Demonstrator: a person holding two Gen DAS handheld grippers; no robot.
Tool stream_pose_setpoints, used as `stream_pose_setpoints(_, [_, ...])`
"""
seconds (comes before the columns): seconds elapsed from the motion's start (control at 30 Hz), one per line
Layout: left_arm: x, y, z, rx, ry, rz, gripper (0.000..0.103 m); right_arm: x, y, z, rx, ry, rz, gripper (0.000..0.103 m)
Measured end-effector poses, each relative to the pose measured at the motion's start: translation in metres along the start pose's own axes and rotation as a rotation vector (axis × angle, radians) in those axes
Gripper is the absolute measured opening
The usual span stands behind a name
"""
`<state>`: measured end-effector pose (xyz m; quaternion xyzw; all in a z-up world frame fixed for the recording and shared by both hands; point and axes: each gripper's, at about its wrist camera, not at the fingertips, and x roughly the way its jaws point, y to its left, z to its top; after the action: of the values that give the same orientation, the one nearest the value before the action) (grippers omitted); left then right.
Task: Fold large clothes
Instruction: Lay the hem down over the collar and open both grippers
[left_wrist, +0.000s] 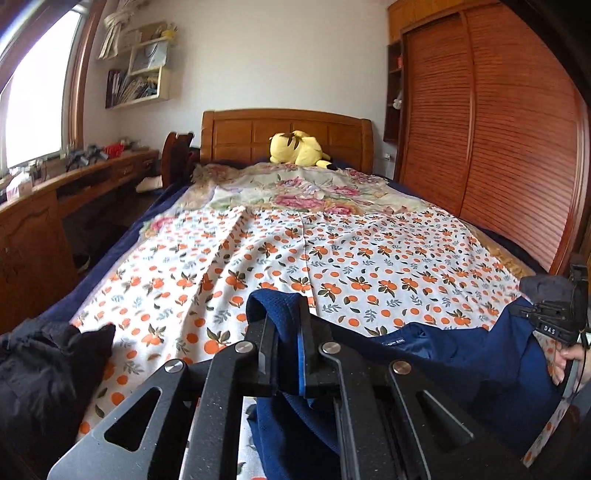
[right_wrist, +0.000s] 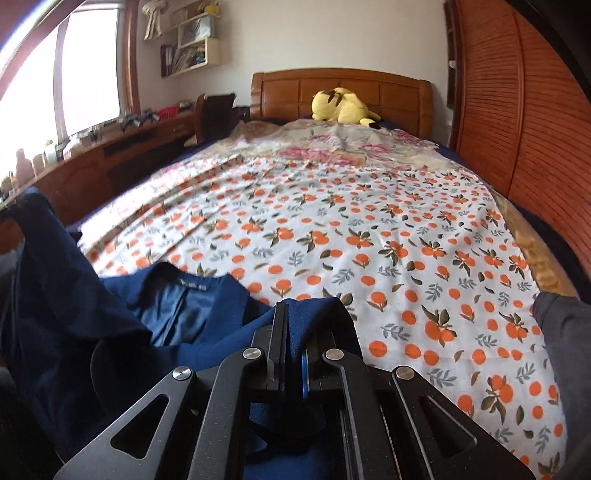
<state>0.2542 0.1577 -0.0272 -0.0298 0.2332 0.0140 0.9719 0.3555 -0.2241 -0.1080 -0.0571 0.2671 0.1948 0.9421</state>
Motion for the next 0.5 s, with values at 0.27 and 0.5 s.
stream_pose_setpoints(0.27, [-0.005, 0.004, -0.008, 0.014, -0.005, -0.016, 0.038, -0.001, 0.013, 0.005, -0.024, 0.002, -0.044, 0.007])
stream_pose_setpoints(0.5, [-0.015, 0.001, -0.021, -0.005, -0.013, -0.067, 0.085, -0.005, 0.014, 0.003, -0.031, 0.015, -0.072, 0.023])
